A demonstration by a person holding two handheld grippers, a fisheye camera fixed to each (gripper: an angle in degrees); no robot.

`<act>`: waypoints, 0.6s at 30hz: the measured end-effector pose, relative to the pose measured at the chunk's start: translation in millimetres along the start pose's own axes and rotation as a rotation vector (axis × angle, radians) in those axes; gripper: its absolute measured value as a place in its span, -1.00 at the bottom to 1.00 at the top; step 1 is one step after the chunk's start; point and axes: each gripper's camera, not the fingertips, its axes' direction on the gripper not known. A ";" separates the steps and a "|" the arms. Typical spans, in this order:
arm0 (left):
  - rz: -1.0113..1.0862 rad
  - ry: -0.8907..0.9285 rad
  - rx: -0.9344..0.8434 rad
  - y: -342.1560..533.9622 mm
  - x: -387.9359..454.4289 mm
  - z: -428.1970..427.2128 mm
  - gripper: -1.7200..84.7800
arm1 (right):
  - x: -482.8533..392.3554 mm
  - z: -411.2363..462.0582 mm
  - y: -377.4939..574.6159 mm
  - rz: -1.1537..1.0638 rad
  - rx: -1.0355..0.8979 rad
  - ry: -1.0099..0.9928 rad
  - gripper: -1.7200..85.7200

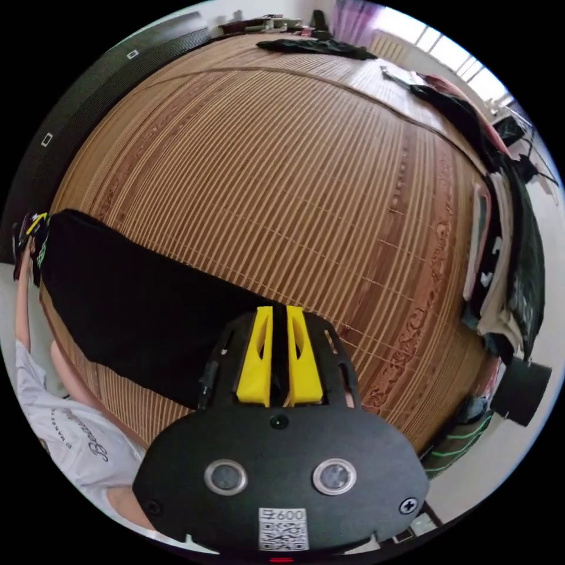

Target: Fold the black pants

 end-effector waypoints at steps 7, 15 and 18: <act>0.240 0.417 0.117 32.1 29.3 -39.9 -0.94 | -29.5 -46.3 97.7 0.052 0.366 -0.092 -0.95; 0.206 0.240 -0.078 10.8 110.8 15.0 -0.94 | -64.9 26.6 100.6 -0.017 0.210 -0.197 -0.98; 0.338 0.165 -0.089 25.8 134.6 4.3 -0.94 | -69.8 29.8 128.9 -0.055 0.146 -0.158 -0.98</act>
